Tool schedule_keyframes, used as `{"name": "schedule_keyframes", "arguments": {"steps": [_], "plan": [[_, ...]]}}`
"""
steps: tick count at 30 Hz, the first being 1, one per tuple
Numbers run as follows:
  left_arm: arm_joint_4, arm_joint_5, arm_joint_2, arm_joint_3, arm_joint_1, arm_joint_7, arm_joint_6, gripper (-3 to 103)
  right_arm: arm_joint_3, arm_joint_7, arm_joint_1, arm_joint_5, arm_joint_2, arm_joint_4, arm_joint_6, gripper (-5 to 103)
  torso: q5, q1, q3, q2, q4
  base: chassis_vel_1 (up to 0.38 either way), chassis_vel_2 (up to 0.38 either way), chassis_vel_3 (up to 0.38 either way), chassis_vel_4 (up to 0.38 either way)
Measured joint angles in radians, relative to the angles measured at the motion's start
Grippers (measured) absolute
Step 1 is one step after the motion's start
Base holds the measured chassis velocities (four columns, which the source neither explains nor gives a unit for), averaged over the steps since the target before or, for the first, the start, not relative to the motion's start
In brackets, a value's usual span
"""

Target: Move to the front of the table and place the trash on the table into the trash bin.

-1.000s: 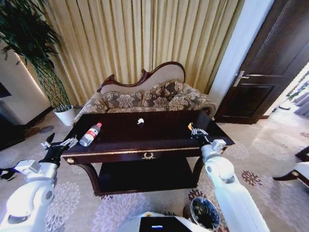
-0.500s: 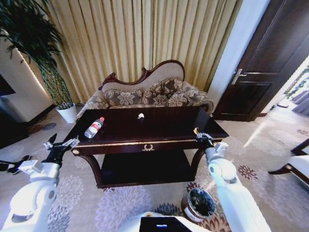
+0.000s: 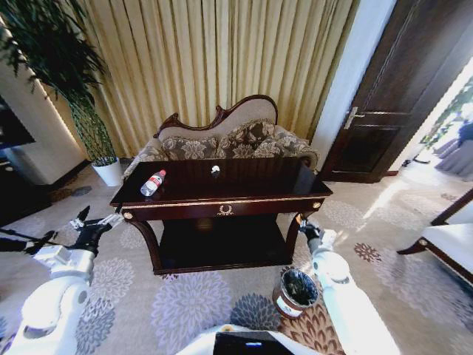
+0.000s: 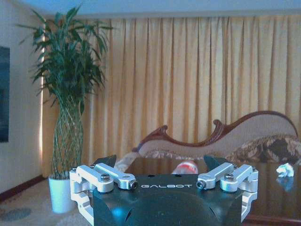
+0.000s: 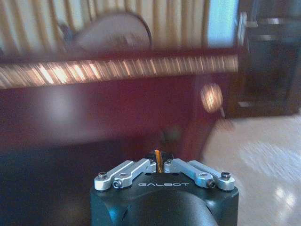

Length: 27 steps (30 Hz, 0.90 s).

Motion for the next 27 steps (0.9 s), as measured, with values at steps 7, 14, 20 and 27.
{"name": "schedule_keyframes", "arguments": {"steps": [7,14,20,27], "plan": [[0.006,0.017,-0.011,0.011,-0.002,0.004,-0.006,100,0.018,0.000,0.030,-0.051,-0.007,-0.277,0.019,3,0.0003,0.000,0.000,0.000,-0.0002,-0.023,0.009,0.011,-0.015],[0.001,0.015,-0.012,0.004,0.002,0.004,-0.009,100,0.020,0.000,0.047,-0.081,-0.024,-0.409,0.033,3,-0.0001,-0.001,0.000,0.000,-0.0001,0.000,0.000,0.000,0.000],[-0.017,-0.006,-0.011,-0.011,0.013,0.004,-0.010,100,0.021,0.000,0.051,-0.147,-0.023,-0.532,0.061,3,0.0003,0.000,0.000,0.000,-0.0004,0.000,0.000,0.000,0.000],[-0.018,-0.009,-0.012,-0.014,0.016,0.004,-0.009,100,0.020,0.000,0.046,-0.167,-0.006,-0.565,0.080,3,0.0000,0.000,0.000,0.000,-0.0002,0.000,0.000,0.000,0.000]]}}
